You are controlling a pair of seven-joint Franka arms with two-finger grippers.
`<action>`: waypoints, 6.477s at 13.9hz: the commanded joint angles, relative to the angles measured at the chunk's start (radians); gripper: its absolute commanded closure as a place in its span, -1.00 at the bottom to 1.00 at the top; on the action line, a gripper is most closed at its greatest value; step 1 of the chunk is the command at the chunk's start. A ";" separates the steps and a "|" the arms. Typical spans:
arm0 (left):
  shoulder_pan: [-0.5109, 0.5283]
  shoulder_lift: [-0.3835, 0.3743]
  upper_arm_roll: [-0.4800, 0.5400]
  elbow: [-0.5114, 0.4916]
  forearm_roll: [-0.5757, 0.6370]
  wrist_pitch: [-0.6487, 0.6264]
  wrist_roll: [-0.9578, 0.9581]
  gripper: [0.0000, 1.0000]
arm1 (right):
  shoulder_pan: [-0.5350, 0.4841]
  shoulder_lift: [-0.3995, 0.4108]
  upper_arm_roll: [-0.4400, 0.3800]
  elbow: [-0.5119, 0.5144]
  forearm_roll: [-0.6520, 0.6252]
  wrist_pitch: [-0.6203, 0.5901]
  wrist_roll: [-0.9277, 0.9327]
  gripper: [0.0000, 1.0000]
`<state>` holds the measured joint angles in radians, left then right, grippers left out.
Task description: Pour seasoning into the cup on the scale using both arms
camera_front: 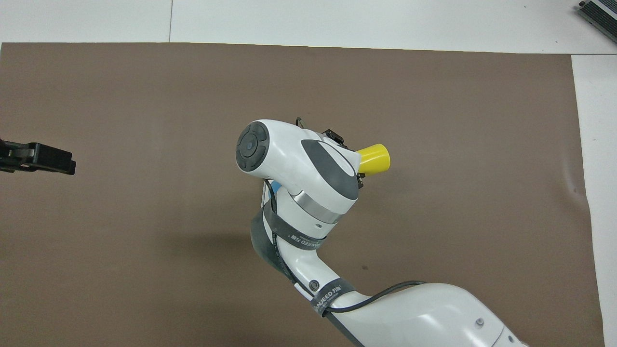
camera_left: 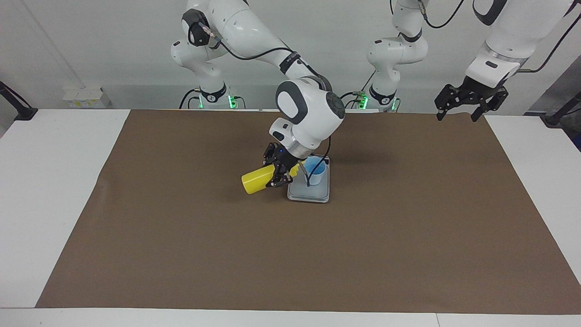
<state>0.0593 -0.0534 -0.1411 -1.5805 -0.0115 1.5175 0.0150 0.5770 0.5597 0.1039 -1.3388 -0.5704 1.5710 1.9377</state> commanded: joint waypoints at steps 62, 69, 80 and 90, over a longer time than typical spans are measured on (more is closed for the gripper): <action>0.007 -0.011 -0.003 -0.009 0.019 -0.011 0.003 -1.00 | -0.641 -0.434 0.027 -0.474 0.923 0.179 -0.555 1.00; 0.007 -0.011 -0.003 -0.009 0.019 -0.011 0.003 -1.00 | -0.836 -0.434 0.025 -0.603 1.184 0.199 -0.791 1.00; 0.007 -0.011 -0.003 -0.009 0.019 -0.011 0.003 -1.00 | -0.888 -0.419 0.020 -0.772 1.327 0.308 -1.073 0.01; 0.007 -0.011 -0.003 -0.009 0.019 -0.011 0.003 -1.00 | -0.884 -0.463 0.013 -0.672 1.074 0.317 -1.086 -1.00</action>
<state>0.0593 -0.0534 -0.1412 -1.5805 -0.0115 1.5162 0.0150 -0.3061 0.1389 0.1114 -2.0375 0.5683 1.8871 0.8695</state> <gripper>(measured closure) 0.000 0.000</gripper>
